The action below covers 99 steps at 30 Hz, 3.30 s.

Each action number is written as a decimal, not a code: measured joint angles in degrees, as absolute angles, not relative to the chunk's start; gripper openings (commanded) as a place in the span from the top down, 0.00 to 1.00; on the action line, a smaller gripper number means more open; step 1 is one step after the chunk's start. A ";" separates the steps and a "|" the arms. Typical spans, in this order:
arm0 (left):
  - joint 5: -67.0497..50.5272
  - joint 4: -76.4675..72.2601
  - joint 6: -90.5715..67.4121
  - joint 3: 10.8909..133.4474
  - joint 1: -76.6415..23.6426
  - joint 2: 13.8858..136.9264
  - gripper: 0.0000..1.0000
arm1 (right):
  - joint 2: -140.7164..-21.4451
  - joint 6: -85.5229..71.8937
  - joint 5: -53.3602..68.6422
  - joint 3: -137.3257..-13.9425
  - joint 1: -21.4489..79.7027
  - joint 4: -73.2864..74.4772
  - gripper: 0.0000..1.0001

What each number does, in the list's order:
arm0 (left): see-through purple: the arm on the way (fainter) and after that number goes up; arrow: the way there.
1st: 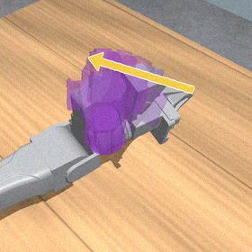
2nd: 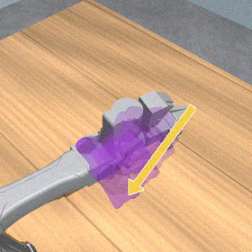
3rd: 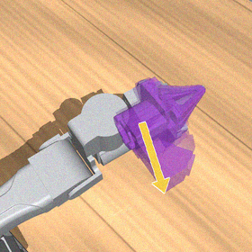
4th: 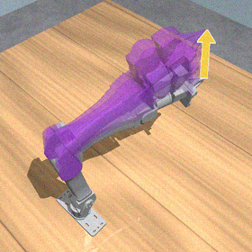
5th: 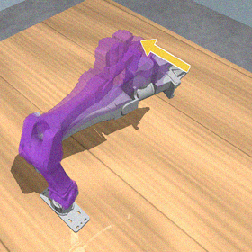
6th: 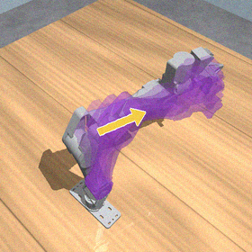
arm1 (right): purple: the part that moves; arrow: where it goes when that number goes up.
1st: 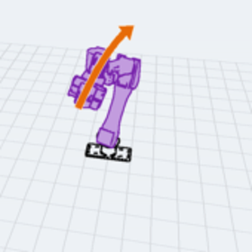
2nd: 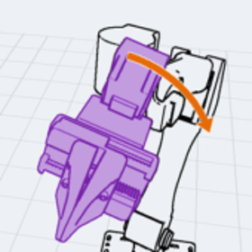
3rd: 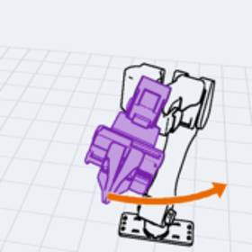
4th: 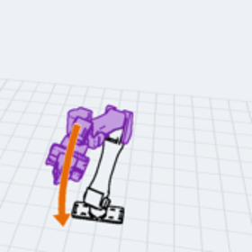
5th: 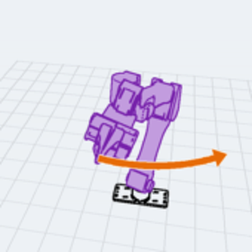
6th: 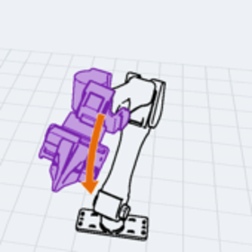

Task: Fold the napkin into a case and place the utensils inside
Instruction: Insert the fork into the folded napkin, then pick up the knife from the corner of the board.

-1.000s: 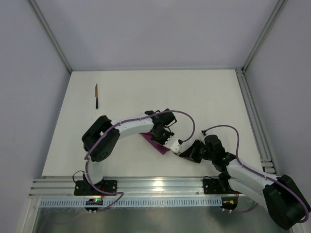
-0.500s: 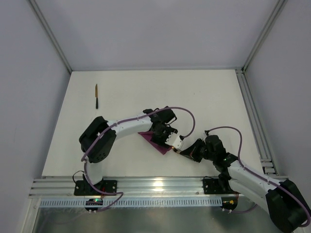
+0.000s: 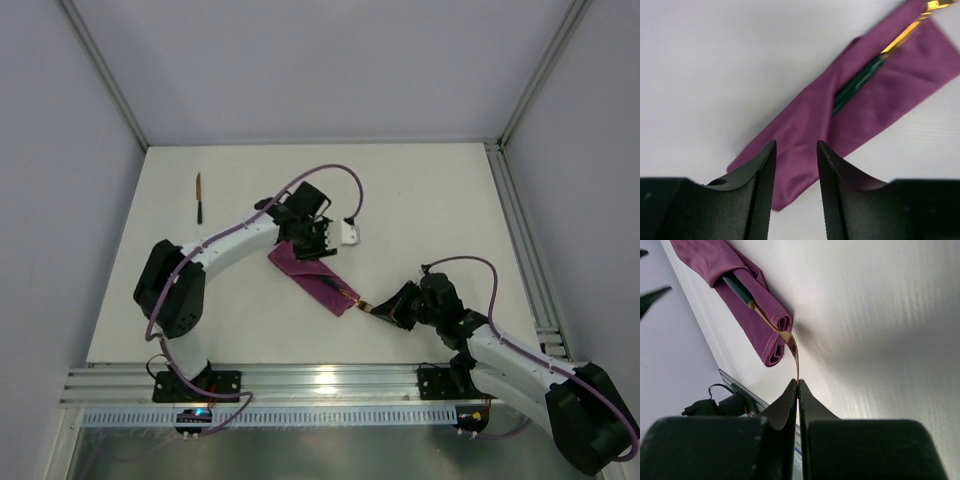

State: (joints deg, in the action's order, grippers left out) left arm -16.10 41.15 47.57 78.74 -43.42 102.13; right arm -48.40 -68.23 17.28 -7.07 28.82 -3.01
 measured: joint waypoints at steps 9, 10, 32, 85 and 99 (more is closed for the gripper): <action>-6.00 29.45 28.05 73.52 -22.92 101.41 0.53 | -54.41 -65.21 17.54 -13.10 28.93 -2.76 0.96; -5.80 28.64 27.00 72.42 -22.28 101.47 0.64 | -55.09 -65.17 17.61 -13.34 28.95 -2.94 0.96; -8.62 26.26 22.90 69.04 -23.22 106.74 0.82 | -77.14 -70.61 13.47 -19.51 35.14 -19.68 0.96; 4.51 23.09 17.69 72.97 0.40 99.20 0.35 | -65.45 -67.48 -7.60 -29.12 46.65 -9.67 0.15; 9.02 31.90 14.28 101.38 3.97 128.03 0.54 | -56.49 -57.78 -11.33 -29.12 46.65 -2.39 0.17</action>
State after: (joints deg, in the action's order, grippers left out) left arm 9.02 31.90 14.28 101.38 3.97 128.03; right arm -56.49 -57.78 -11.33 -29.12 46.65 -2.39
